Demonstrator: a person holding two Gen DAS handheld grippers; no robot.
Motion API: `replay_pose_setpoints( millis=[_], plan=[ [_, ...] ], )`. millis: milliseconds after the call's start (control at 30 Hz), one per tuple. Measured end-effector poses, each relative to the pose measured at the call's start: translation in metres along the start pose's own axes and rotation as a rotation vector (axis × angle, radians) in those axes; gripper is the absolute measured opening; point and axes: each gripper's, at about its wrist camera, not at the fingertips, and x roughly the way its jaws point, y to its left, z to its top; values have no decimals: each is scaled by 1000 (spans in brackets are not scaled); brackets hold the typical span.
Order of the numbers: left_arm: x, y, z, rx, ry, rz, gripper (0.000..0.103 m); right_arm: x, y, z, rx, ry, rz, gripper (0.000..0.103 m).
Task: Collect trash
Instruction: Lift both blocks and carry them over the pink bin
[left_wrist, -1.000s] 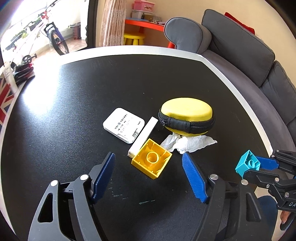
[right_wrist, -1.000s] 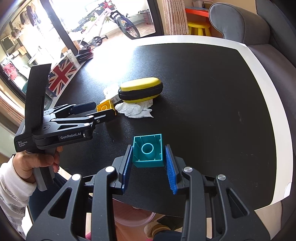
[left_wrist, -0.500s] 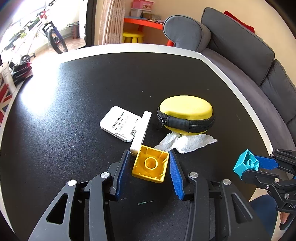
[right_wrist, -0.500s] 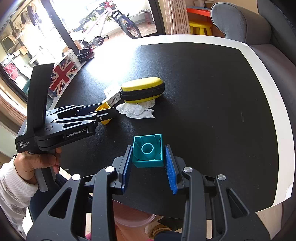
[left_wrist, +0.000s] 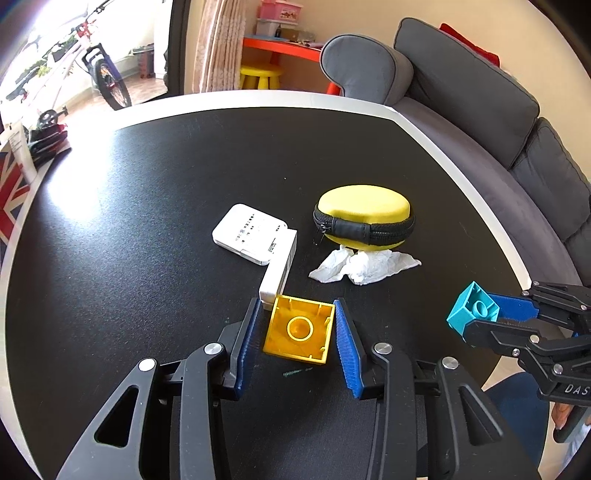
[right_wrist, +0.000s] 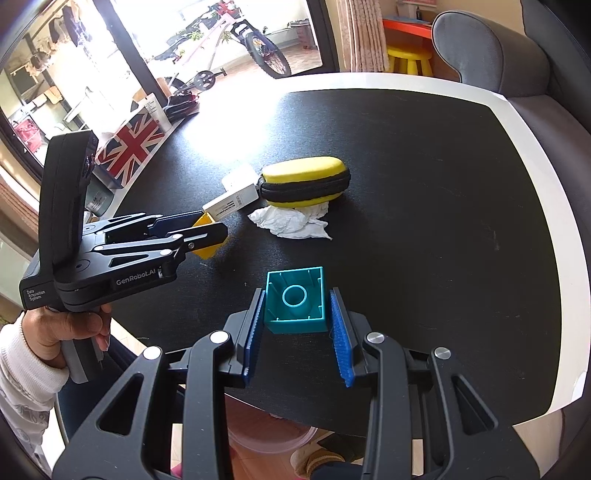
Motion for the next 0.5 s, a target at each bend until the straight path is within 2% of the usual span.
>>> replay_pose_setpoints(
  millis=[500],
  plan=[
    [-2,9,-6,-4,20,-21,39,3,9,3,-16,5,14,34]
  ],
)
